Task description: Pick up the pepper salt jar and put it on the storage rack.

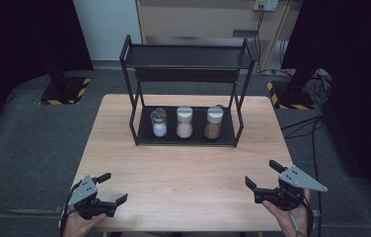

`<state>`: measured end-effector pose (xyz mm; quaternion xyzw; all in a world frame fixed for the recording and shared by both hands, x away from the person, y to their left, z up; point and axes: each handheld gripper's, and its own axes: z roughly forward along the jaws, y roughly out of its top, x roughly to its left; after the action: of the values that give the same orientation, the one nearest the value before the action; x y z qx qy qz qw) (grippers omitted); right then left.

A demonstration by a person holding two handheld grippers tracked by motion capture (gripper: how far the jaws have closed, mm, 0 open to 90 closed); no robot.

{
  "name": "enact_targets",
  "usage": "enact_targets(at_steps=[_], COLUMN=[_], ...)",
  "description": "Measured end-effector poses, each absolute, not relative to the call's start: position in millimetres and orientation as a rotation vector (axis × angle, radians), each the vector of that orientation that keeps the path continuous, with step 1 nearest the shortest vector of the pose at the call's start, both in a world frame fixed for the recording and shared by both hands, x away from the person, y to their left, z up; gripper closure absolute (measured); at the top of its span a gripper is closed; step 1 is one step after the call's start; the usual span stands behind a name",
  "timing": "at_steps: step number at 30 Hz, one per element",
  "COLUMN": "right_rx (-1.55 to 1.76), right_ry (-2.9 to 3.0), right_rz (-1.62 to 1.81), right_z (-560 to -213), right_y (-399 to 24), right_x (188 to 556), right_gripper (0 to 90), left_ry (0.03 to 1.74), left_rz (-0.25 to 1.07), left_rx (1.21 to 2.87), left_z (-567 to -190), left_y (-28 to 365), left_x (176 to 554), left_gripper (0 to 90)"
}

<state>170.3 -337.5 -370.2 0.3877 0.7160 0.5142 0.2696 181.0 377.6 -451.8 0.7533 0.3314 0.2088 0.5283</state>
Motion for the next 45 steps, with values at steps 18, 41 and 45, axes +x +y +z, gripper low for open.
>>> enact_targets(at_steps=[18, 41, 45], right_rx=[1.135, 1.125, 1.124], right_ry=[1.905, 1.886, 1.855], right_rz=[1.375, 1.37, 1.352], right_z=[-415.2, -432.3, -433.6], right_y=[-346.2, -350.6, -352.2], right_x=[163.8, 166.0, 164.0], right_gripper=[2.2, 2.9, 3.2], left_ry=[0.787, 0.769, 0.78], left_rz=[0.5, 0.515, 0.528], left_rx=[1.805, 1.79, 1.77], left_z=[-451.5, -453.0, -454.4], left_y=[377.0, 378.3, 379.6], left_x=[181.0, 180.0, 178.2], left_gripper=[1.5, 1.8, 2.0])
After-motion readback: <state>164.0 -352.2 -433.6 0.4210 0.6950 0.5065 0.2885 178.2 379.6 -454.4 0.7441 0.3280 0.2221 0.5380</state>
